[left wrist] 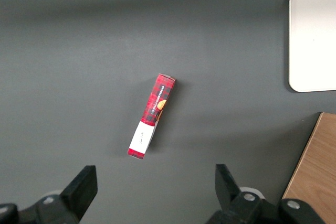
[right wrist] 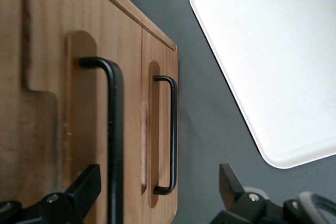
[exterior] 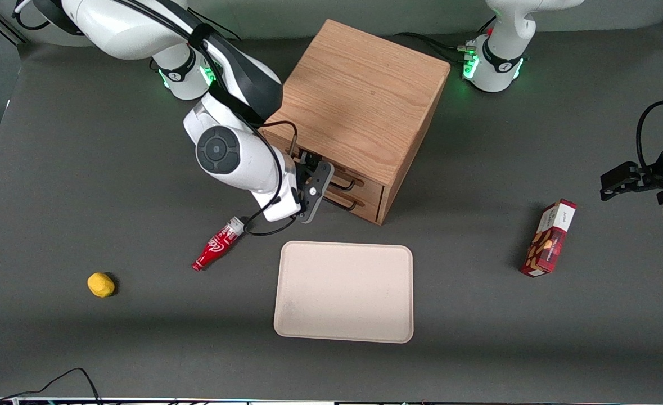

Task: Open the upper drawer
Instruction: 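Hook the right gripper onto the upper drawer's black handle, then pull the upper drawer outward from the cabinet with the right gripper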

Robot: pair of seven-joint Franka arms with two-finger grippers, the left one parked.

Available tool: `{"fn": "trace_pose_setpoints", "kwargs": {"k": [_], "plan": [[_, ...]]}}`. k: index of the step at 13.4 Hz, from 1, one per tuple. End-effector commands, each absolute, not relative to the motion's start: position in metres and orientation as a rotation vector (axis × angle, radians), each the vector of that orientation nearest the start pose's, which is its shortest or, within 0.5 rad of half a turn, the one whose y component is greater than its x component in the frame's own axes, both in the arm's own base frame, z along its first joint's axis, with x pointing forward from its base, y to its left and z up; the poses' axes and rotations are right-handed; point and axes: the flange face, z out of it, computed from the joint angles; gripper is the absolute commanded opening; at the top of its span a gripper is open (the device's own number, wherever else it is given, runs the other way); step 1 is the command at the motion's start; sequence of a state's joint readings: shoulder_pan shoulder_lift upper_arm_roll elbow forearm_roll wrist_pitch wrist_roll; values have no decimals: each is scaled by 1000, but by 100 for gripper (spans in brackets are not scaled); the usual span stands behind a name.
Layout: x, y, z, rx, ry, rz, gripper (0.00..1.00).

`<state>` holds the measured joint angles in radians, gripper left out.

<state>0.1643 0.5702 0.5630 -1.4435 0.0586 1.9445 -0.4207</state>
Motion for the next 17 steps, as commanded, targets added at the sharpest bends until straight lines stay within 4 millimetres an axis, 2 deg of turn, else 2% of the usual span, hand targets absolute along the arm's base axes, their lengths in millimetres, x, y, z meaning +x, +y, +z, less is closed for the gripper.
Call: {"fn": "trace_pose_setpoints", "kwargs": {"k": [1, 9, 13, 17], "plan": [[576, 406, 392, -2388, -1428, 36, 100], [636, 356, 398, -2487, -1440, -72, 100], [674, 315, 410, -2561, -1391, -148, 100], [692, 291, 420, -2621, -1352, -194, 100]]}}
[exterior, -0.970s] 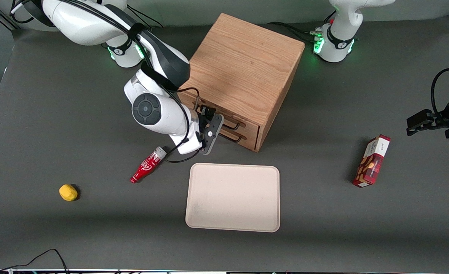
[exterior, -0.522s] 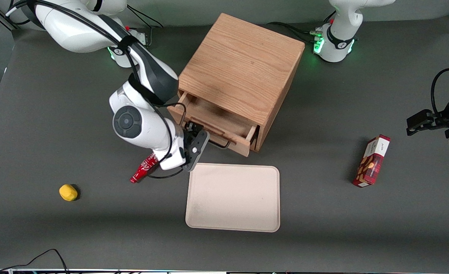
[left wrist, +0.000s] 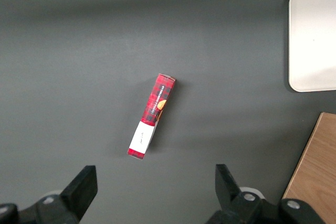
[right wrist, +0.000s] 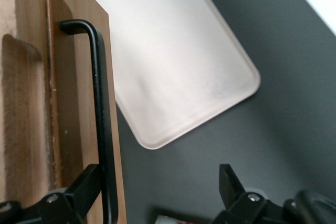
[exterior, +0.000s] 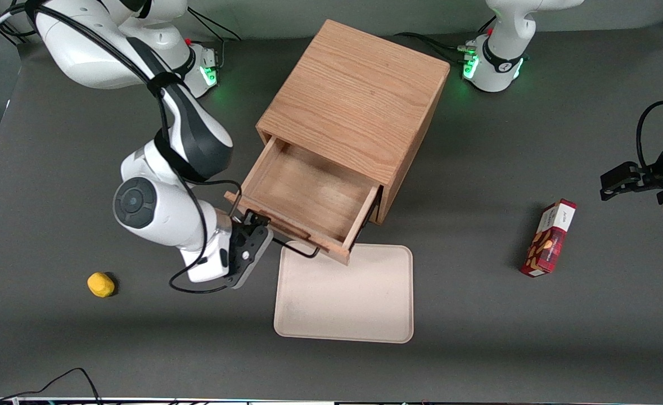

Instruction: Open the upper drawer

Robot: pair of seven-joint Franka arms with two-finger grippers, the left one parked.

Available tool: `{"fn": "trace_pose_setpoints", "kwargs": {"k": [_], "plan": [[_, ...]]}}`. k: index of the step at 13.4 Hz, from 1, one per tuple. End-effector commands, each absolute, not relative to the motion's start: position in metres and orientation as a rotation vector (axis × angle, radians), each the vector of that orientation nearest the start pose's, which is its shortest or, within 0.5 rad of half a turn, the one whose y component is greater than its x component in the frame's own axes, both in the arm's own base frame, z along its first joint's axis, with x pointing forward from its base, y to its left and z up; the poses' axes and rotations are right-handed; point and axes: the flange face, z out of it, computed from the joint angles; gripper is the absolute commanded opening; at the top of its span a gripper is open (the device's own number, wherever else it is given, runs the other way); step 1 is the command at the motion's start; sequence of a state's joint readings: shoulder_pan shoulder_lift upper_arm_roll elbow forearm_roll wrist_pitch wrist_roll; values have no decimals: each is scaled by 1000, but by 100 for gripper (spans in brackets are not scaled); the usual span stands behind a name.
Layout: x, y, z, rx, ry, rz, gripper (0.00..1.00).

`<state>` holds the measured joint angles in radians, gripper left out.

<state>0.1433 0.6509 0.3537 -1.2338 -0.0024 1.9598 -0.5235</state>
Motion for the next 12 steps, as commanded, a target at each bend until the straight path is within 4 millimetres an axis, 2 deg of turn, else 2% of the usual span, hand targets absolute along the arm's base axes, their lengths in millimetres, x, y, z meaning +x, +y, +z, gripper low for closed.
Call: {"fn": "trace_pose_setpoints", "kwargs": {"k": [1, 3, 4, 6, 8, 9, 11, 12], "plan": [[691, 291, 425, -2624, -1335, -202, 100], [683, 295, 445, -2634, -1286, -195, 100], [674, 296, 467, -2670, -1221, -181, 100], [649, 295, 524, -2717, -1001, -150, 100], [617, 279, 594, -2790, -866, -206, 100], [605, 264, 613, -2862, -812, -203, 100], [610, 186, 642, -2982, -635, -191, 100], [611, 156, 651, -3032, -491, -203, 100]]}}
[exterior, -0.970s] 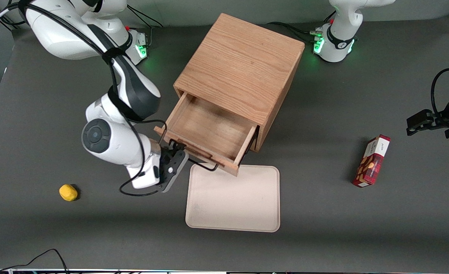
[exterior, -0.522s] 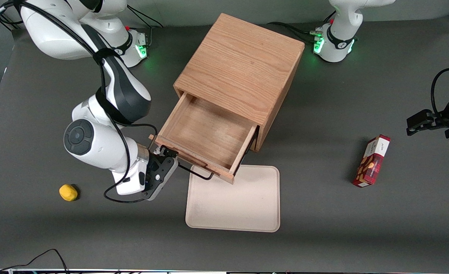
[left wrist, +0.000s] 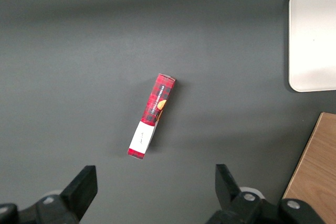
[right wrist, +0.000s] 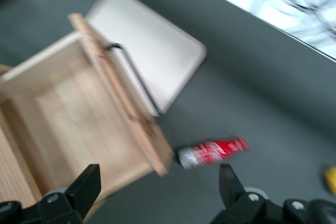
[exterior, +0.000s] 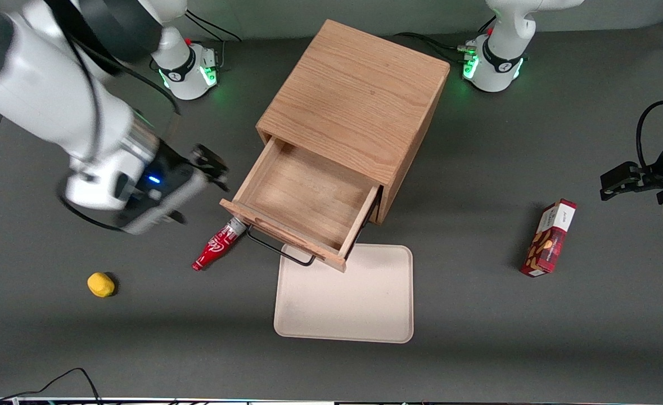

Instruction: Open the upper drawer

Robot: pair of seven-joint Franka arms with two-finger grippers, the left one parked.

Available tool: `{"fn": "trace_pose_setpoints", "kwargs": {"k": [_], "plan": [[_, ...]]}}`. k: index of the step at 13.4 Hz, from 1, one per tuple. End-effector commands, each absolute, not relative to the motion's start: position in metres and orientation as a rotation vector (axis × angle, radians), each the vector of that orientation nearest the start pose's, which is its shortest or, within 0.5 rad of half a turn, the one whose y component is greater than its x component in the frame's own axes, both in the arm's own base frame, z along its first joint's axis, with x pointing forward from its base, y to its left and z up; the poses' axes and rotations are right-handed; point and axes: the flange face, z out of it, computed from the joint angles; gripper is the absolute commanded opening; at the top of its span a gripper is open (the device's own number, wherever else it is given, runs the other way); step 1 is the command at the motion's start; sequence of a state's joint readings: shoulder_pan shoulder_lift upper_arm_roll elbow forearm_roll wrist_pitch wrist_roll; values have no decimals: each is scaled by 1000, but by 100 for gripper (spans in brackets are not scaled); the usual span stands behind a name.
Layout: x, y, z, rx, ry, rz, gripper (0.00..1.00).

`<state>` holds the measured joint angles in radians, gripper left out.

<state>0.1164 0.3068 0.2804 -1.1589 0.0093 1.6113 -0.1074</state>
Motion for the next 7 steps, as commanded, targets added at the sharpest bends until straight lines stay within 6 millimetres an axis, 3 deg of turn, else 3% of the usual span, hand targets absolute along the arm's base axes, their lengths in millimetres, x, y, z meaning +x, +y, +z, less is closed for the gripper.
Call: {"fn": "trace_pose_setpoints", "kwargs": {"k": [1, 3, 5, 7], "plan": [[607, 127, 656, -3069, -363, -169, 100], [589, 90, 658, -3109, -205, -200, 100], [576, 49, 642, -3122, -89, -329, 100], [570, 22, 620, -3125, -10, -371, 100]]}}
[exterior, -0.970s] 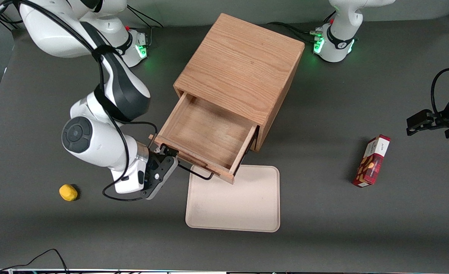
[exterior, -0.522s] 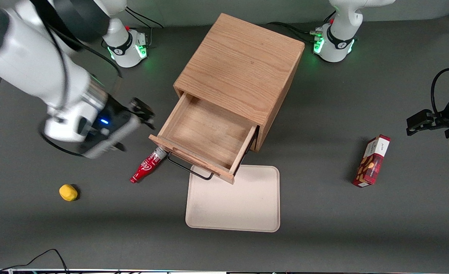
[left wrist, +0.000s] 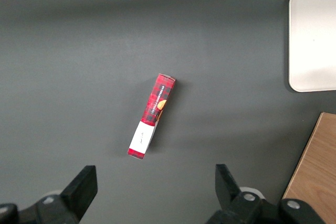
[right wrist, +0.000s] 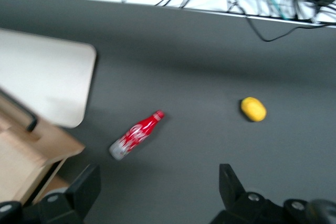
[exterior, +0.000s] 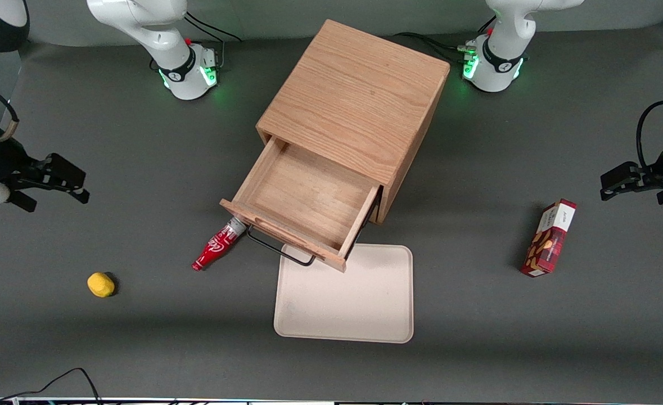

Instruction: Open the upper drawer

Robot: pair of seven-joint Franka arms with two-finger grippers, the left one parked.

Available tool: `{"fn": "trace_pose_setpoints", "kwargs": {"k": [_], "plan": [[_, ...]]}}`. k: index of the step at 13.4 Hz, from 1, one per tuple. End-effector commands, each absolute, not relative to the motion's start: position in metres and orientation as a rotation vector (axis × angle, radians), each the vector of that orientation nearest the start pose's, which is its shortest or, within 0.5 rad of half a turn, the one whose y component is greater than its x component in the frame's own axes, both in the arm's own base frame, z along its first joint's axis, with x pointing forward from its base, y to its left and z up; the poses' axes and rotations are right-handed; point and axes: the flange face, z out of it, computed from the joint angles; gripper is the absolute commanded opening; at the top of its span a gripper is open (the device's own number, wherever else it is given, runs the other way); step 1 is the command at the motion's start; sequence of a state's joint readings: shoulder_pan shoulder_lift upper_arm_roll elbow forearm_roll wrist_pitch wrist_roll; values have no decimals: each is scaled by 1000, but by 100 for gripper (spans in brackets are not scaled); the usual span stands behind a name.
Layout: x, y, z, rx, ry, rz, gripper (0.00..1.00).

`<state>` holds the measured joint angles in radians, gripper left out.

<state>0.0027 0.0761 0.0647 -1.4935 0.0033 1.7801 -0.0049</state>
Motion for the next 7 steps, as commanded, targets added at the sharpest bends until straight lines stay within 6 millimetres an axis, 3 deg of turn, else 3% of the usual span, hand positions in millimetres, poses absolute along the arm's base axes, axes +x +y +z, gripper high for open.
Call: {"fn": "trace_pose_setpoints", "kwargs": {"k": [1, 3, 7], "plan": [[570, 9, 615, -3127, 41, -364, 100], [574, 0, 610, -3140, 55, -342, 100], [584, 2, 610, -3206, 150, -186, 100]]}}
